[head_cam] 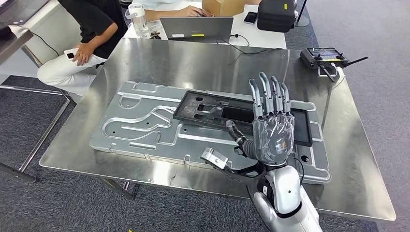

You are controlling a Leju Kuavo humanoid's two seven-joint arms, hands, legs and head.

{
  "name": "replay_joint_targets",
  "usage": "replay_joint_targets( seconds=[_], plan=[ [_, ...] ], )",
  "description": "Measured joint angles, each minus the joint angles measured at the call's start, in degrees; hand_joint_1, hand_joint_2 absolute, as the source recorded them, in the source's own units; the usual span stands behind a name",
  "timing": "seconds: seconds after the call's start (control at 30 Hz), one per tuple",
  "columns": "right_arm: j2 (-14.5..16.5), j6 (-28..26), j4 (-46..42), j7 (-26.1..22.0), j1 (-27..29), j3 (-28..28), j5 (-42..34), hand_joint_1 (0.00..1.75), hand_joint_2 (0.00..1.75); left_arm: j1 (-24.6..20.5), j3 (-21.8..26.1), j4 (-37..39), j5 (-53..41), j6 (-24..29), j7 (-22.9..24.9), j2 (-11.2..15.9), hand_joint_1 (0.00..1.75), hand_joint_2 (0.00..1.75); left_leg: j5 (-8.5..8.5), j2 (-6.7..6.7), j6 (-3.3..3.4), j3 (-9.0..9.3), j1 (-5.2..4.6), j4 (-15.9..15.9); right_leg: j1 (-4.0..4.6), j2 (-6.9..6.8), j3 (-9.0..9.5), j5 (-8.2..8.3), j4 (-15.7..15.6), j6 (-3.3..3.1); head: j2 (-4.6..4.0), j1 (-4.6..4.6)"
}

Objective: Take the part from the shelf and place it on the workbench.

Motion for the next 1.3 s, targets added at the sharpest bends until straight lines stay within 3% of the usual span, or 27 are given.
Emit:
replay_joint_targets(
  seconds=[0.1,0.13,0.17,0.2,0.27,0.33,0.43,0.47,0.53,0.6,0.63,0.67,0.7,0.73,0.77,0.83,0.9,0.97,1.0,1.07,1.13,1.17,1.2,1.23,1.27,1.3],
  plan=[
    [-0.01,-0.68,-0.91,0.10,1.88,0.66,0.07,0.00,1.75,0.07,0.48,0.01,0.14,0.05,-0.03,-0.13,0.00,0.00,-6.74,0.04,-0.81,-3.33,0.18,10.00,-0.09,-0.25,-0.89,0.83,-0.19,-0.58,0.00,-0.02],
    [-0.01,-0.82,-1.02,0.11,2.48,0.79,0.10,0.00,1.75,0.11,0.58,0.01,0.16,0.06,-0.03,-0.13,0.00,0.00,-8.07,0.04,-0.99,-4.03,0.23,12.81,-0.08,-0.28,-1.33,1.14,-0.14,-0.53,0.00,-0.02],
    [-0.02,-0.94,-1.08,0.12,2.99,0.93,0.14,0.00,1.75,0.17,0.66,0.00,0.17,0.07,-0.03,-0.13,0.00,0.00,-8.38,0.04,-1.10,-3.79,0.30,13.74,-0.08,-0.27,-1.78,1.46,-0.07,-0.43,0.00,-0.02],
    [-0.02,-1.04,-1.13,0.13,3.38,1.06,0.16,0.00,1.75,0.21,0.69,0.01,0.17,0.07,-0.03,-0.13,0.00,0.00,-7.61,0.04,-1.14,-2.33,0.37,12.21,-0.12,-0.24,-2.21,1.78,0.01,-0.29,0.00,-0.02],
    [-0.02,-1.21,-1.43,0.14,3.86,1.26,0.20,0.00,1.75,0.15,0.71,0.00,0.17,0.07,-0.04,-0.13,0.00,0.00,-4.89,0.02,-1.05,3.10,0.50,3.80,-0.19,-0.16,-2.98,2.41,0.30,0.21,0.00,-0.02],
    [-0.01,-1.33,-1.85,0.16,4.11,1.33,0.23,0.00,1.75,0.00,0.73,0.01,0.20,0.07,-0.11,-0.13,0.00,0.00,-3.15,-0.14,-0.55,6.62,0.25,-2.57,-0.14,-0.14,-3.43,3.03,0.55,0.95,0.01,0.01],
    [-0.03,-1.41,-2.07,0.17,4.36,1.46,0.36,0.00,1.75,0.04,0.77,0.01,0.29,0.07,-0.14,-0.17,0.00,0.00,-2.01,-0.14,0.62,6.40,-0.10,-3.29,-0.20,-0.06,-3.59,4.07,0.28,2.09,0.01,0.03],
    [-0.04,-1.41,-2.08,0.17,4.45,1.50,0.39,0.00,1.75,0.03,0.79,0.01,0.30,0.07,-0.14,-0.20,0.00,0.00,-1.43,0.01,1.08,6.10,-0.03,-3.37,-0.27,0.03,-3.85,3.59,0.58,2.38,0.01,0.04],
    [-0.08,-1.42,-2.15,0.19,4.58,1.51,0.40,0.00,1.75,-0.02,0.80,0.02,0.30,0.07,-0.14,-0.27,0.00,0.00,-0.11,0.35,2.02,5.08,0.18,-3.61,-0.38,0.19,-5.23,-0.37,3.96,2.77,0.01,0.08],
    [-0.10,-1.42,-2.20,0.20,4.67,1.52,0.39,0.00,1.75,-0.07,0.81,0.02,0.30,0.07,-0.14,-0.28,0.00,0.00,0.98,0.51,2.49,3.64,0.04,-3.52,-0.42,0.20,-7.16,-6.04,10.99,3.00,0.01,0.09],
    [-0.12,-1.42,-2.21,0.20,4.76,1.53,0.39,0.00,1.75,-0.05,0.82,0.02,0.30,0.07,-0.14,-0.28,0.00,0.00,1.49,0.57,2.50,2.83,-0.05,-3.41,-0.42,0.19,-7.69,-7.68,14.29,3.08,0.00,0.08],
    [-0.14,-1.42,-2.21,0.20,4.85,1.53,0.39,0.00,1.75,-0.03,0.83,0.02,0.30,0.07,-0.14,-0.28,0.00,0.00,1.97,0.62,2.49,2.01,-0.15,-3.25,-0.41,0.19,-7.46,-8.09,16.17,3.06,0.00,0.08],
    [-0.16,-1.43,-2.21,0.21,4.94,1.53,0.39,0.00,1.75,-0.01,0.83,0.02,0.30,0.07,-0.14,-0.28,0.00,0.00,2.41,0.65,2.44,1.19,-0.25,-3.04,-0.39,0.19,-6.23,-7.39,16.07,2.94,0.00,0.08],
    [-0.18,-1.43,-2.21,0.21,5.01,1.53,0.40,0.00,1.75,-0.01,0.84,0.02,0.31,0.07,-0.14,-0.28,0.00,0.00,2.79,0.65,2.38,0.44,-0.34,-2.81,-0.33,0.19,-3.95,-6.09,13.87,2.68,-0.01,0.08],
    [-0.19,-1.44,-2.22,0.22,5.04,1.53,0.40,0.00,1.75,-0.04,0.86,0.02,0.31,0.07,-0.14,-0.30,0.00,0.00,3.13,0.64,2.31,-0.15,-0.42,-2.56,-0.21,0.19,-0.90,-4.95,10.15,2.28,-0.01,0.08],
    [-0.19,-1.53,-2.35,0.22,5.10,1.53,0.43,0.00,1.75,-0.03,0.89,0.03,0.36,0.06,-0.14,-0.50,0.00,0.00,3.78,0.61,1.92,-0.93,-0.63,-2.24,0.18,0.13,4.53,-4.60,2.41,1.43,-0.01,0.04],
    [-0.18,-1.68,-2.49,0.24,5.32,1.53,0.51,0.00,1.75,0.01,0.96,0.04,0.45,0.06,-0.14,-0.67,0.00,0.00,4.54,0.63,1.21,-1.15,-0.56,-2.28,0.59,0.08,6.29,-5.00,-0.90,0.97,0.00,0.02],
    [-0.18,-1.82,-2.50,0.27,5.69,1.53,0.57,0.00,1.75,0.04,1.06,0.04,0.51,0.07,-0.14,-0.62,0.00,0.00,4.90,0.58,0.44,-1.30,-0.44,-2.33,0.47,-0.06,5.83,-4.02,-1.47,0.53,0.00,0.02],
    [-0.18,-1.87,-2.50,0.29,5.87,1.53,0.58,0.00,1.75,0.05,1.09,0.05,0.51,0.06,-0.13,-0.61,0.00,0.00,3.86,0.52,0.13,-1.67,-0.39,-1.66,0.27,-0.19,5.43,-3.35,-1.75,0.13,-0.01,0.00],
    [-0.16,-2.09,-2.51,0.31,6.30,1.52,0.57,0.00,1.75,0.08,1.12,0.06,0.52,0.07,-0.09,-0.62,0.00,0.00,-1.17,0.42,-0.41,-3.10,-0.11,2.83,-0.01,-0.46,4.19,-1.93,-2.14,-0.49,-0.01,-0.03],
    [-0.16,-2.57,-2.50,0.27,7.30,1.51,0.18,0.00,1.75,0.10,1.16,0.07,0.60,0.10,-0.01,-0.65,0.00,0.00,-5.96,0.43,-0.94,-4.50,0.14,9.67,-0.02,-0.53,2.46,-0.72,-1.95,-0.62,-0.01,-0.06],
    [-0.16,-2.91,-2.49,0.12,8.01,1.50,-0.41,0.00,1.75,0.10,1.21,0.07,0.68,0.14,0.05,-0.62,0.00,0.00,-6.45,0.44,-1.17,-4.52,0.24,12.02,-0.03,-0.61,1.57,-0.18,-1.76,-0.53,-0.01,-0.06],
    [-0.15,-3.30,-2.47,-0.18,8.80,1.49,-1.30,0.00,1.75,0.11,1.29,0.07,0.80,0.17,0.11,-0.60,0.00,0.00,-5.65,0.44,-1.37,-3.78,0.35,12.81,-0.08,-0.68,0.63,0.34,-1.51,-0.37,-0.01,-0.06],
    [-0.15,-3.79,-2.46,-0.66,9.60,1.46,-2.55,0.00,1.75,0.12,1.41,0.07,0.93,0.21,0.15,-0.59,0.00,0.00,-4.04,0.45,-1.53,-2.06,0.48,11.62,-0.16,-0.73,-0.33,0.81,-1.16,-0.18,-0.01,-0.06],
    [-0.14,-4.32,-2.47,-1.23,10.43,1.39,-3.91,0.00,1.75,0.11,1.56,0.07,1.05,0.24,0.18,-0.57,0.00,0.00,-2.58,0.44,-1.64,0.58,0.63,8.63,-0.25,-0.76,-1.25,1.23,-0.72,0.09,-0.01,-0.06],
    [-0.09,-4.89,-2.51,-1.89,11.31,1.28,-5.36,0.00,1.75,0.06,1.73,0.07,1.16,0.27,0.19,-0.57,0.00,0.00,-2.18,0.37,-1.72,3.66,0.68,4.53,-0.27,-0.75,-2.10,1.59,-0.21,0.41,0.00,-0.09]
  ],
)
